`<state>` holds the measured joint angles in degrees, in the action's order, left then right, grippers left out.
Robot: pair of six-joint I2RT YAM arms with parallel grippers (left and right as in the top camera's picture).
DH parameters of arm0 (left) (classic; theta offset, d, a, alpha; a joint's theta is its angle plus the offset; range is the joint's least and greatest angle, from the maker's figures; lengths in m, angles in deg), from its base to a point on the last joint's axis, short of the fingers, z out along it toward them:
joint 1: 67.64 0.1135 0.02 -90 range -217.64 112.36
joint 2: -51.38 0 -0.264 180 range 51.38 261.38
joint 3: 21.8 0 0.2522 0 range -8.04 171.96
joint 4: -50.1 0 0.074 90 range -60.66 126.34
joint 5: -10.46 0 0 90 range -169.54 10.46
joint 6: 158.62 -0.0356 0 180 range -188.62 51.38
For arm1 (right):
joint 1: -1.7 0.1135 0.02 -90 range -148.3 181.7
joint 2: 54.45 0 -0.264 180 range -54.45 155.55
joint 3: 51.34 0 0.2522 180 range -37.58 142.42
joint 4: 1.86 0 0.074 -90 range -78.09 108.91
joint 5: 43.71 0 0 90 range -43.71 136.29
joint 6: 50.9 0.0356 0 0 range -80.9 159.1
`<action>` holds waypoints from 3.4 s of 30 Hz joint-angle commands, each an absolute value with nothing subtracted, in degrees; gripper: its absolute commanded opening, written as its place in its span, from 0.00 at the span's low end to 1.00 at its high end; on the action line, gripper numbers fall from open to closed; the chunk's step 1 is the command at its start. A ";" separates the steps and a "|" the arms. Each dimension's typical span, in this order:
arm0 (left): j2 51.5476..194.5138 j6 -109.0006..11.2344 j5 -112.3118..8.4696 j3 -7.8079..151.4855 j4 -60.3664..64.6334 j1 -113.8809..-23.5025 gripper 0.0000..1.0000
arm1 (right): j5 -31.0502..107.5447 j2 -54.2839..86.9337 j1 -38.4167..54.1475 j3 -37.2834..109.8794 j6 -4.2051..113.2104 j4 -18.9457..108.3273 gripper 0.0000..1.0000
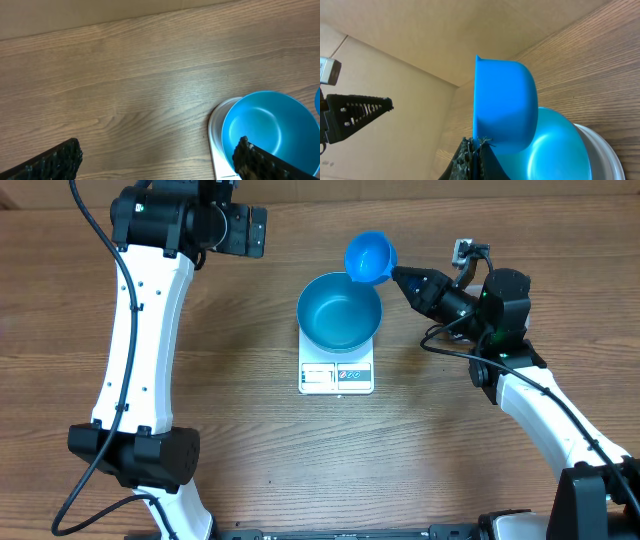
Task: Scoop item into bowl and weigh 150g on scale
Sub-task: 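Carry the scoop with the right gripper to the bean tub, then move the left gripper over the scale's buttons beside the teal bowl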
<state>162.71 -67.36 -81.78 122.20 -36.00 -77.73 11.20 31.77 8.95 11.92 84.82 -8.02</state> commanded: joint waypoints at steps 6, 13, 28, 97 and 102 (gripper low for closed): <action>161.97 -68.46 -82.50 123.38 -36.13 -77.58 1.00 | 11.77 31.64 9.08 12.92 84.03 -8.08 0.04; 161.99 -68.46 -82.50 123.38 -36.13 -77.58 0.99 | 11.77 31.64 9.08 12.92 84.03 -8.08 0.04; 161.99 -68.46 -82.48 123.38 -35.86 -77.58 1.00 | 12.77 31.48 7.29 13.03 80.60 -7.01 0.04; 164.57 -94.09 -65.52 101.15 -27.01 -104.74 0.04 | 62.76 18.11 3.22 34.87 63.05 51.89 0.04; 164.57 -94.14 -65.52 97.13 -24.28 -105.18 0.04 | 62.76 18.22 3.22 34.87 63.05 51.89 0.04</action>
